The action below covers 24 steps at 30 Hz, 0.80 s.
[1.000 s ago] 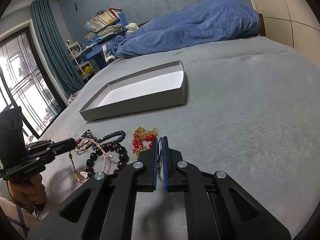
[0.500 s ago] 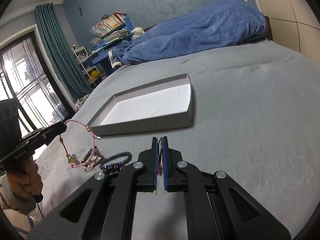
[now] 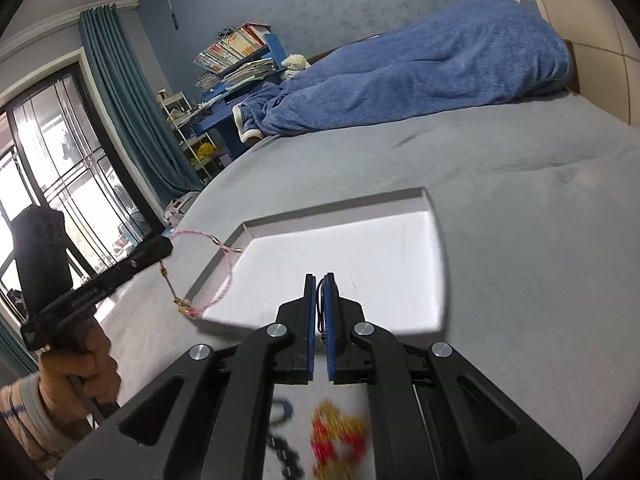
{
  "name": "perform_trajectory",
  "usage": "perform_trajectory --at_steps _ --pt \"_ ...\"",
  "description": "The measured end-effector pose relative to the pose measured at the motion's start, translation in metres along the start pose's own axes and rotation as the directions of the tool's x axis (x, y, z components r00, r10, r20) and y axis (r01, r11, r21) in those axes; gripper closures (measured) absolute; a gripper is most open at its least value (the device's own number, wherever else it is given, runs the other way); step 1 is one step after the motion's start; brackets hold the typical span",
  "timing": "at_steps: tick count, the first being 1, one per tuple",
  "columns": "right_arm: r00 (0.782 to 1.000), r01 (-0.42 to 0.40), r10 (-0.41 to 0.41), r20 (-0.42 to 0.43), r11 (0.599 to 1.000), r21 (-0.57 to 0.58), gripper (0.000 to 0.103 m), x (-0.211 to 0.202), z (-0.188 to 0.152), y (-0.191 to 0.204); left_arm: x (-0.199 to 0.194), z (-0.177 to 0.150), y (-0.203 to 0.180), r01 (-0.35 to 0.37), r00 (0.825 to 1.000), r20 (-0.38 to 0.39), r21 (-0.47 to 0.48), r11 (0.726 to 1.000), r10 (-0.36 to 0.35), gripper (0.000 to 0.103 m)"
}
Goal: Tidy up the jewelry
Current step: 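Carry both bracelets into the white box and open both tools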
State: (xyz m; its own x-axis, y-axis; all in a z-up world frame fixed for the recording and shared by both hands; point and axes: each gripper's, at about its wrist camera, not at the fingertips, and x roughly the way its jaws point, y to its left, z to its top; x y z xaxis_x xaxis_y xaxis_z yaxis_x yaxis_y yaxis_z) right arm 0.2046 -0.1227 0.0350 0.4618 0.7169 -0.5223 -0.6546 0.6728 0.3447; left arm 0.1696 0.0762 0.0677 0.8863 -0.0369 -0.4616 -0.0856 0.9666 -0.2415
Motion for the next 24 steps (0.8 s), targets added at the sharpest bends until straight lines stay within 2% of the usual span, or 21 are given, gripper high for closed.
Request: perform_trajectory --at_steps 4,8,11,16,17,19,20,21,22,23,24 --pt "1.0 0.003 -0.003 -0.011 0.999 0.046 0.099 0.027 0.008 -0.005 0.025 -0.001 0.01 -0.041 0.999 -0.037 -0.019 0.999 0.041 0.1" --pt "0.996 0.046 -0.042 -0.078 0.997 0.063 0.099 0.056 0.005 -0.014 0.049 -0.01 0.016 -0.081 0.991 -0.104 -0.014 0.997 0.079 0.1" --pt "0.989 0.083 -0.076 -0.127 0.995 0.052 0.099 0.068 0.0 -0.019 0.068 -0.02 0.02 -0.127 0.977 -0.174 0.003 0.992 0.125 0.1" --pt "0.98 0.142 -0.136 -0.144 0.989 0.035 0.099 0.067 -0.003 -0.023 0.083 -0.034 0.021 -0.168 0.949 -0.264 0.031 0.985 0.171 0.098" --pt "0.976 0.161 -0.156 -0.15 0.987 0.019 0.097 0.067 -0.004 -0.024 0.082 -0.036 0.021 -0.175 0.946 -0.27 0.041 0.984 0.18 0.094" --pt "0.969 0.19 -0.188 -0.162 0.982 -0.001 0.096 0.067 -0.006 -0.024 0.078 -0.037 0.018 -0.175 0.949 -0.258 0.055 0.983 0.183 0.071" --pt "0.967 0.197 -0.196 -0.165 0.98 -0.008 0.091 0.067 -0.007 -0.025 0.073 -0.037 0.017 -0.171 0.952 -0.245 0.064 0.983 0.182 0.065" --pt "0.965 0.207 -0.207 -0.163 0.978 -0.019 0.079 0.065 -0.008 -0.024 0.069 -0.038 0.014 -0.169 0.955 -0.236 0.071 0.983 0.181 0.051" --pt "0.965 0.209 -0.211 -0.159 0.978 -0.026 0.072 0.063 -0.008 -0.024 0.063 -0.038 0.012 -0.167 0.958 -0.223 0.083 0.982 0.182 0.037" --pt "0.966 0.21 -0.214 -0.147 0.977 -0.039 0.06 0.059 -0.01 -0.023 0.06 -0.039 0.011 -0.161 0.961 -0.214 0.089 0.983 0.176 0.033" --pt "0.966 0.212 -0.217 -0.138 0.976 -0.048 0.056 0.055 -0.01 -0.022 0.054 -0.04 0.008 -0.152 0.965 -0.2 0.101 0.983 0.17 0.029"
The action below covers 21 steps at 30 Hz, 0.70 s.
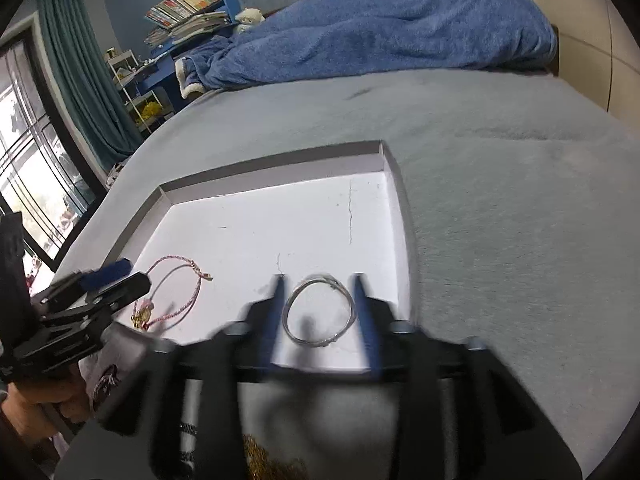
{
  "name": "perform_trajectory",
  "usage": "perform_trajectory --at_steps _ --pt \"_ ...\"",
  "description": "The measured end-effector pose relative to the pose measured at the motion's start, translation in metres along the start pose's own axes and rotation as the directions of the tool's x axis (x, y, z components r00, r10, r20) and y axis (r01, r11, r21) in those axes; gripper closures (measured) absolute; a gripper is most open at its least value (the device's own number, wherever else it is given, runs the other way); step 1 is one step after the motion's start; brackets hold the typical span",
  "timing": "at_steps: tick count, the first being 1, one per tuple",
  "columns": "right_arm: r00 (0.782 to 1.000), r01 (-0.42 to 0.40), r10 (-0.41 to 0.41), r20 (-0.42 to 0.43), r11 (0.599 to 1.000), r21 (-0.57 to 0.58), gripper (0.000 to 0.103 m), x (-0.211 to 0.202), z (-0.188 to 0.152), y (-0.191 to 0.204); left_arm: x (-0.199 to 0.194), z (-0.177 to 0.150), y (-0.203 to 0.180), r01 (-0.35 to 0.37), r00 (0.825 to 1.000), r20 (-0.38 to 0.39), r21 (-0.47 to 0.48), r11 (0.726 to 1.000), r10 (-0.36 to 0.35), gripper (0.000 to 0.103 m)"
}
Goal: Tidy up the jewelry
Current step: 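Carry both bracelets into the white box and open both tools, then withdraw both open tools from the box back to the jewelry pile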
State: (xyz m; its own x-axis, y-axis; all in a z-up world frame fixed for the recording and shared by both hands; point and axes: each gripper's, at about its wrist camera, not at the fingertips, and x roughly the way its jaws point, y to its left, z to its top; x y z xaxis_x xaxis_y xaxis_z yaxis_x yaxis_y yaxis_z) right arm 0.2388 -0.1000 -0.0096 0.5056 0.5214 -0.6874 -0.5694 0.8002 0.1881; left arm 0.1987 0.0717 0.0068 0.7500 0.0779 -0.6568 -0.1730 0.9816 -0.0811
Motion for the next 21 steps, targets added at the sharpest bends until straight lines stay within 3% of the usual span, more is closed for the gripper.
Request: perform_trajectory --at_steps 2,12,21 --pt "1.0 0.007 -0.007 0.021 1.0 -0.016 0.051 -0.009 -0.004 0.001 -0.008 -0.003 -0.002 -0.013 1.0 0.011 0.017 1.0 0.013 0.023" --pt "0.995 -0.023 0.026 0.092 0.999 -0.026 0.028 -0.067 -0.044 0.004 -0.06 -0.031 0.005 0.014 0.999 0.051 -0.051 0.999 -0.012 0.017" --pt "0.998 -0.014 0.013 0.068 1.0 0.004 0.023 -0.093 -0.102 0.005 -0.101 -0.079 0.004 0.041 0.998 0.058 -0.099 0.994 -0.035 0.015"
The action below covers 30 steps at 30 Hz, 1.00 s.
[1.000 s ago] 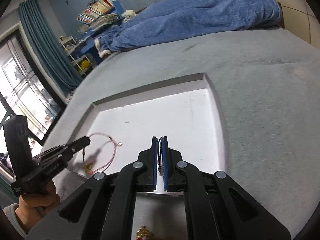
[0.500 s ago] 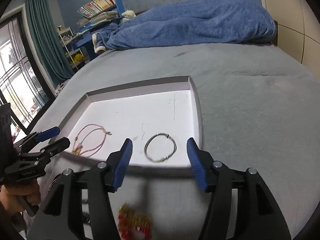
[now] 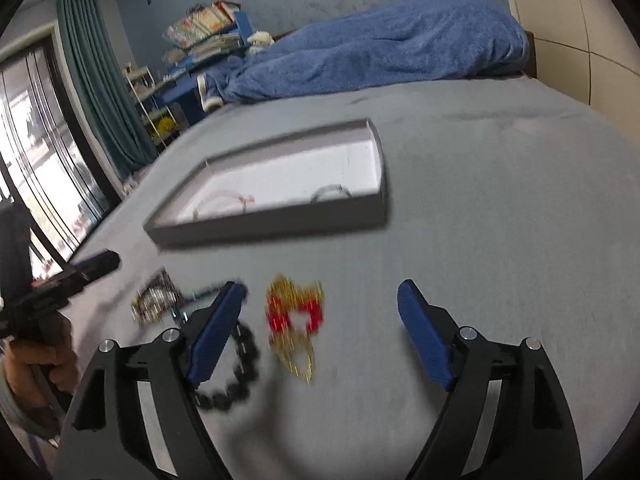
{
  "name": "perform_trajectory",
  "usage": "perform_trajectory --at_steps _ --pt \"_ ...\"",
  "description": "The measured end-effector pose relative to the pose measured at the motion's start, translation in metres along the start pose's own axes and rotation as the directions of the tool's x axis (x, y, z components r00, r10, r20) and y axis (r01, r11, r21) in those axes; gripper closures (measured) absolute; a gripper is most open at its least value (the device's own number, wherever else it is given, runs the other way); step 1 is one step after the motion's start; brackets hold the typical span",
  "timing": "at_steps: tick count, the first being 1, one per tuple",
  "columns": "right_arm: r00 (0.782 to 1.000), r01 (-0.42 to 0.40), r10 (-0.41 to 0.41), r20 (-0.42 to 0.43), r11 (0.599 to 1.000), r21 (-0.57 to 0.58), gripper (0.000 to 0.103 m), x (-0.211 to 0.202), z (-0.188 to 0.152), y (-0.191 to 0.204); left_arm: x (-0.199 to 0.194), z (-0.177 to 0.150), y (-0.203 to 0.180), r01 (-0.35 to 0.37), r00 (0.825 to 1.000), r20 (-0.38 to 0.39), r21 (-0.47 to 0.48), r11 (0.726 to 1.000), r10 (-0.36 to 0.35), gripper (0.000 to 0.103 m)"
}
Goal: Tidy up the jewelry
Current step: 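Withdraw both open tools from the box back to the jewelry pile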
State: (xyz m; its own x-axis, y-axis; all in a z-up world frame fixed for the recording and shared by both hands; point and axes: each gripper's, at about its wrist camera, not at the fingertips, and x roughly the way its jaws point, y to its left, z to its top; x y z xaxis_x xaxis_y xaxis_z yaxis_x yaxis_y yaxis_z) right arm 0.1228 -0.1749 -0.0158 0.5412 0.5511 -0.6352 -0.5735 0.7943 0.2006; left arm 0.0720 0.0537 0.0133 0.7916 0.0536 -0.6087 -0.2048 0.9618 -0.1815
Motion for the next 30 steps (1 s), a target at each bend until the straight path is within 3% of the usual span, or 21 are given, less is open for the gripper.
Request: perform_trajectory --at_steps 3,5,8,24,30 --pt "1.0 0.016 -0.016 0.0 0.999 -0.038 0.022 -0.005 -0.016 0.008 -0.009 -0.019 -0.005 0.007 1.0 -0.002 0.021 1.0 -0.007 0.015" --pt "0.999 0.031 -0.029 0.035 0.998 -0.06 0.016 -0.014 -0.017 0.014 -0.014 -0.025 -0.008 0.008 1.0 0.013 0.037 0.999 -0.009 0.015" --pt "0.999 0.035 -0.032 0.035 0.996 -0.081 0.015 -0.015 -0.021 0.02 -0.023 -0.028 -0.012 0.0 0.999 0.054 0.052 0.999 -0.003 0.015" --pt "0.996 0.06 -0.055 0.066 0.996 -0.071 0.011 -0.026 -0.027 0.023 -0.024 -0.032 -0.026 0.002 0.999 0.053 0.108 0.994 -0.008 0.015" --pt "0.997 0.058 -0.052 0.054 0.99 -0.126 0.011 -0.025 -0.029 0.035 -0.025 -0.034 -0.039 0.009 0.999 0.044 0.16 0.987 -0.016 0.015"
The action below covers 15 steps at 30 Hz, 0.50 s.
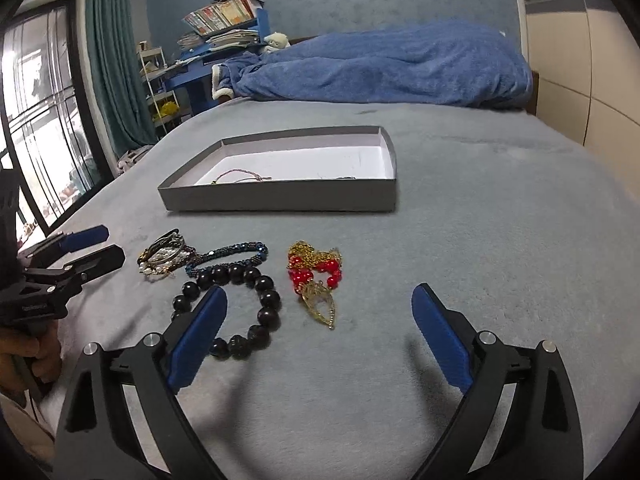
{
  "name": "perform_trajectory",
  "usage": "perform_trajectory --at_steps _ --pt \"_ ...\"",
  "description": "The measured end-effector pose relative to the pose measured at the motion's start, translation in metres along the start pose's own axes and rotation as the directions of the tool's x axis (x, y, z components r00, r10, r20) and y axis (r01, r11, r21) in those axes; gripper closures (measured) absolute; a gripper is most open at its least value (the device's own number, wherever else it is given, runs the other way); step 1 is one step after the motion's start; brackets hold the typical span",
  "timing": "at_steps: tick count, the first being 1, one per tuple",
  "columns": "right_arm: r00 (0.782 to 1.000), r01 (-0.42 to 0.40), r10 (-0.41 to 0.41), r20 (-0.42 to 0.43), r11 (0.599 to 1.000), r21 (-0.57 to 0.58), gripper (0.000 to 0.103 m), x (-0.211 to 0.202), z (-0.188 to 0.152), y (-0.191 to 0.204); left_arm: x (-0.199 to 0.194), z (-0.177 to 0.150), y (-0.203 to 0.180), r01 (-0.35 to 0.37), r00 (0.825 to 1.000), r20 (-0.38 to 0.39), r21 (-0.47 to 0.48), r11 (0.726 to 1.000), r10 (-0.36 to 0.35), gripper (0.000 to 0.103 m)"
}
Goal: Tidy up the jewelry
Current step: 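Withdraw both open tools from the box back to the jewelry pile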
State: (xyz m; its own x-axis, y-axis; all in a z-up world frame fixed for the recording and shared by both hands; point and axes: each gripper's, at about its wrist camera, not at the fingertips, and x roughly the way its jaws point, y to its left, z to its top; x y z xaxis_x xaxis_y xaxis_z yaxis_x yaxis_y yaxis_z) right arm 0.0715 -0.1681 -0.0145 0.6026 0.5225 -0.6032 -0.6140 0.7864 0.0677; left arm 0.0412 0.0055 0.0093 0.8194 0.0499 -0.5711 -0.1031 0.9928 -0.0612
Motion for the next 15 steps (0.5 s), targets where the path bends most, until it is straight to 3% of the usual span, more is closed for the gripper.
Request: perform_trajectory --at_steps 6,15 --pt "0.999 -0.014 0.014 -0.041 1.0 0.008 0.011 0.004 -0.003 -0.001 0.004 0.0 -0.034 0.054 0.998 -0.025 0.129 0.99 -0.052 0.015" --pt "0.999 -0.005 0.008 -0.031 0.996 0.091 0.011 -0.004 -0.01 -0.017 0.006 0.001 -0.044 0.086 0.996 -0.029 0.141 0.986 -0.083 0.015"
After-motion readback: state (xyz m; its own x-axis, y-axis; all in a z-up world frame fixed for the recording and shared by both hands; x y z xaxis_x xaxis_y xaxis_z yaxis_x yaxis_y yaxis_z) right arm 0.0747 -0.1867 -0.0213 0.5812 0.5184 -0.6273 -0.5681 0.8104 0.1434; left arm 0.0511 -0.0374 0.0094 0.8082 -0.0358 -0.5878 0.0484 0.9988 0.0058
